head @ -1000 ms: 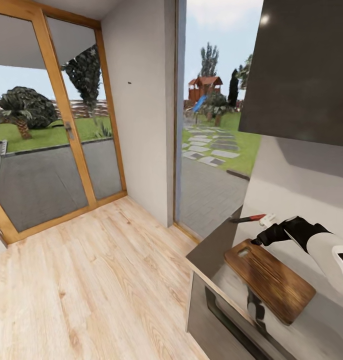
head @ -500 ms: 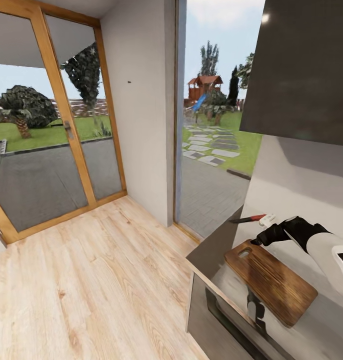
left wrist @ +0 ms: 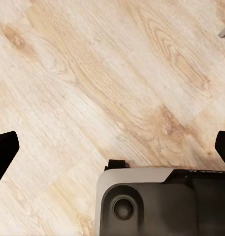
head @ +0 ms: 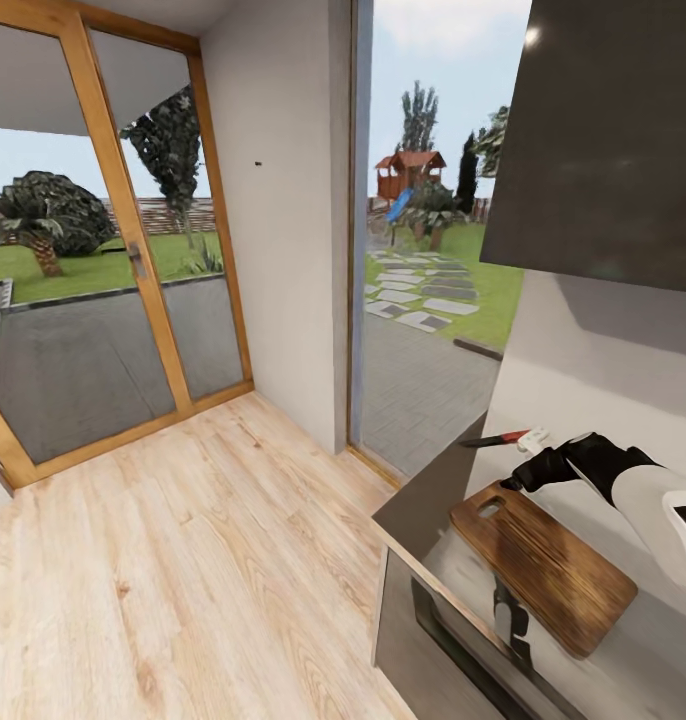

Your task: In the kitchen, take the Vidalia onion out of the sink, dice it on the chopping board with the paring knife, put the diced onion into the bowl on the countertop, then place both the paring knife and the chopping board into the sink.

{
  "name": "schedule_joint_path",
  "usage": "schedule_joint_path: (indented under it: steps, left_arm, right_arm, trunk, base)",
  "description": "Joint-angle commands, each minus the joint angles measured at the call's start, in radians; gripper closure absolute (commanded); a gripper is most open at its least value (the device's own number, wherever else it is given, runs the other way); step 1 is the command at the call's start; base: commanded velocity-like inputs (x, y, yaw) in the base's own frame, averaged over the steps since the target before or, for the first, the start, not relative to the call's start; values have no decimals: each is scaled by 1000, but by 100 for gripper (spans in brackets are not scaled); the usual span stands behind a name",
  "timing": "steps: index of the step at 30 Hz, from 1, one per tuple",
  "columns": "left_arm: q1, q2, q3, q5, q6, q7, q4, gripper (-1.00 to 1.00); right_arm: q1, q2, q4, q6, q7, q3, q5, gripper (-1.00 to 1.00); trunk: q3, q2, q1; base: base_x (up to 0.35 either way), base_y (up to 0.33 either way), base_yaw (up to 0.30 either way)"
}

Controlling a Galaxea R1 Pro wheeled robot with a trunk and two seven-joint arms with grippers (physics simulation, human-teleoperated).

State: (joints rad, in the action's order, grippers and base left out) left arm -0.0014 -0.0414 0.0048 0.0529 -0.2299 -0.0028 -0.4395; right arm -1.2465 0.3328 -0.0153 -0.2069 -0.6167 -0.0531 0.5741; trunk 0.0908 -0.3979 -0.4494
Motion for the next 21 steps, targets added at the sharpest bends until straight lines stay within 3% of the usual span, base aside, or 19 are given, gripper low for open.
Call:
schedule_joint_path:
  steps: [1, 21]
  left_arm:
    - [0, 0, 0, 5, -2, 0, -1, -100]
    - [0, 0, 0, 5, -2, 0, 15, -100]
  right_arm:
    - [-1, 0, -2, -6, -5, -5, -5, -100]
    - [0, -1, -2, -6, -5, -5, -6, -100]
  trunk:
    - [2, -2, -1]
    - [15, -2, -1]
  base:
    - [0, 0, 0]
    - [0, 0, 0]
